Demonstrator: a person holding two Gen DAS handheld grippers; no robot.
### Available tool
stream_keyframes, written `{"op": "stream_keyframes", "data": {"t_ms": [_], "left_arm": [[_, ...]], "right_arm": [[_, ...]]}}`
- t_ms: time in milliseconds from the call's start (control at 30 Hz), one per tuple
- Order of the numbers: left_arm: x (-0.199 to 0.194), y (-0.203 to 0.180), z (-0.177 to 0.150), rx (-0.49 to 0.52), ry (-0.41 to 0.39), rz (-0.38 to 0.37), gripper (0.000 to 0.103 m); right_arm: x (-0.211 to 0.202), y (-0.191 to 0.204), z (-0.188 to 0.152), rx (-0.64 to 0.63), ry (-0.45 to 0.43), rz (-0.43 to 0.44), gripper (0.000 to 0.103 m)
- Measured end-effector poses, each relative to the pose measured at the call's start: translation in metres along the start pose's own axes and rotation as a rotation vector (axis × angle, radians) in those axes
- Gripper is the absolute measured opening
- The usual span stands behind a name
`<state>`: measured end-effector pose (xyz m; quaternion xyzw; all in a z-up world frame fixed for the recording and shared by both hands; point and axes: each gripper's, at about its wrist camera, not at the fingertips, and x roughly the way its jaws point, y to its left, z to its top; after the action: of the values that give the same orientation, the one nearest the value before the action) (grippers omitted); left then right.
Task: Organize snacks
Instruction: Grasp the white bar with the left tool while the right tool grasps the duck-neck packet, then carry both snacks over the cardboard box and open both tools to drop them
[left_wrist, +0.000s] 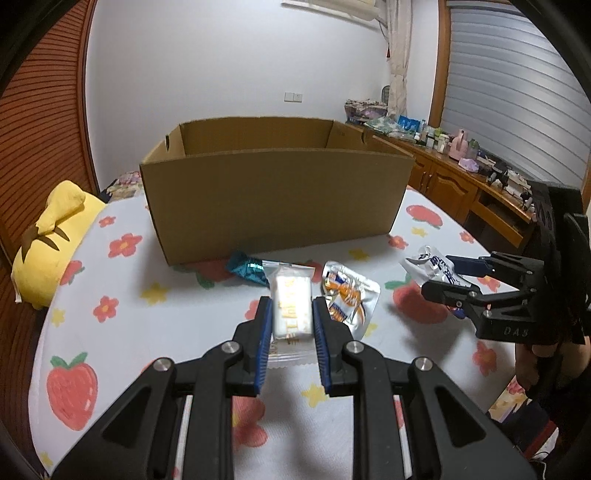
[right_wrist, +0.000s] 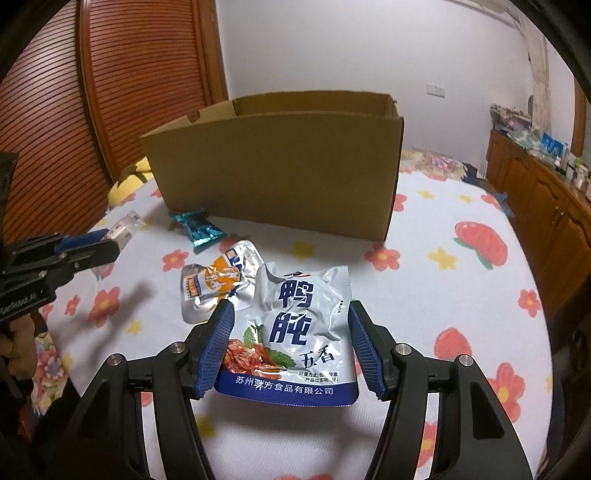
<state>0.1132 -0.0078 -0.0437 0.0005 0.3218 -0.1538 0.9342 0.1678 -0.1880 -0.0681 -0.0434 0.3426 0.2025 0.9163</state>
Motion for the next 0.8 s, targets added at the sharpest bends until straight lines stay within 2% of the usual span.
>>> {"op": "stream_keyframes", "data": {"t_ms": [467, 800], "left_arm": [[-0.029, 0.000, 0.037, 0.033, -0.092, 0.013, 0.020], [-0.025, 0.003, 0.065, 0.059, -0.126, 0.022, 0.020]], "right_arm": [[-0.026, 0.009, 0.020, -0.030, -0.074, 0.010, 0.064], [-0.034, 0.020, 0.055, -0.076, -0.126, 0.025, 0.064]]}}
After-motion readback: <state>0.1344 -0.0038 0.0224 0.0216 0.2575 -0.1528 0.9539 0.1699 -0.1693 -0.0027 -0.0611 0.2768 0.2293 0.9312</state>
